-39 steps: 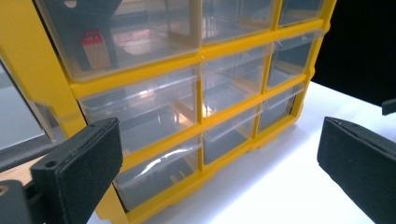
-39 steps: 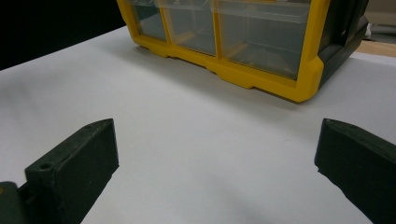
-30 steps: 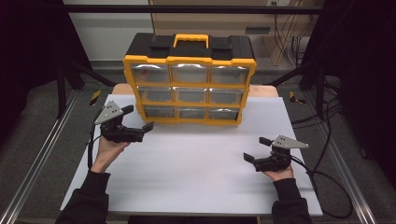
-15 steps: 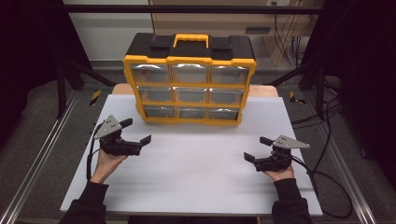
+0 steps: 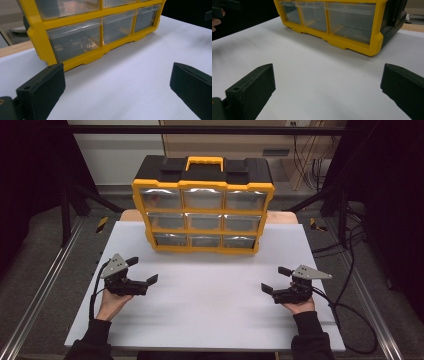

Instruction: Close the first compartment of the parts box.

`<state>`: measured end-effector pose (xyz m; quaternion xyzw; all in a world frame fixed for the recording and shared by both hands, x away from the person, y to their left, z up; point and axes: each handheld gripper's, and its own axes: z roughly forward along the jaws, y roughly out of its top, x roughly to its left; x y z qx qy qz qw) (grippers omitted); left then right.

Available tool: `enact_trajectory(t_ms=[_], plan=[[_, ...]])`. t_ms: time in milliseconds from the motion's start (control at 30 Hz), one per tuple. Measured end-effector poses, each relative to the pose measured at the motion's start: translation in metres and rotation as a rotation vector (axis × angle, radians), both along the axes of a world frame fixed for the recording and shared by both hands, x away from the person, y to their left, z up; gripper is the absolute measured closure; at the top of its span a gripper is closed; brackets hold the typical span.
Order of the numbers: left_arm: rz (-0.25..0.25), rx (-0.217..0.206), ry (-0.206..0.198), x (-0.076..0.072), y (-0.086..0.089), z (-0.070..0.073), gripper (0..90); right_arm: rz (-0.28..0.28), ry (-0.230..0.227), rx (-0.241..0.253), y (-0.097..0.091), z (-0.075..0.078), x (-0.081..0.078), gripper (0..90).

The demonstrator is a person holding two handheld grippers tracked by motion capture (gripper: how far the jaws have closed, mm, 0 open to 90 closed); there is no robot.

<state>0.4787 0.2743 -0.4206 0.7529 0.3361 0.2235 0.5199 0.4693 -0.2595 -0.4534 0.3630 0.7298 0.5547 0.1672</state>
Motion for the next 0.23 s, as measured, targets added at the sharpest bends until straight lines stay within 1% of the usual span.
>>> enact_trajectory(t_ms=[100, 233], plan=[[0.001, -0.004, 0.009, 0.0004, 0.0023, -0.0038, 0.1, 0.001, 0.000, 0.000, 0.0000, 0.0000, -0.0001, 0.2], [0.000, 0.001, 0.010, 0.0004, 0.0033, -0.0060, 0.1, 0.000, -0.002, 0.001, -0.0001, 0.0000, -0.0002, 0.2]])
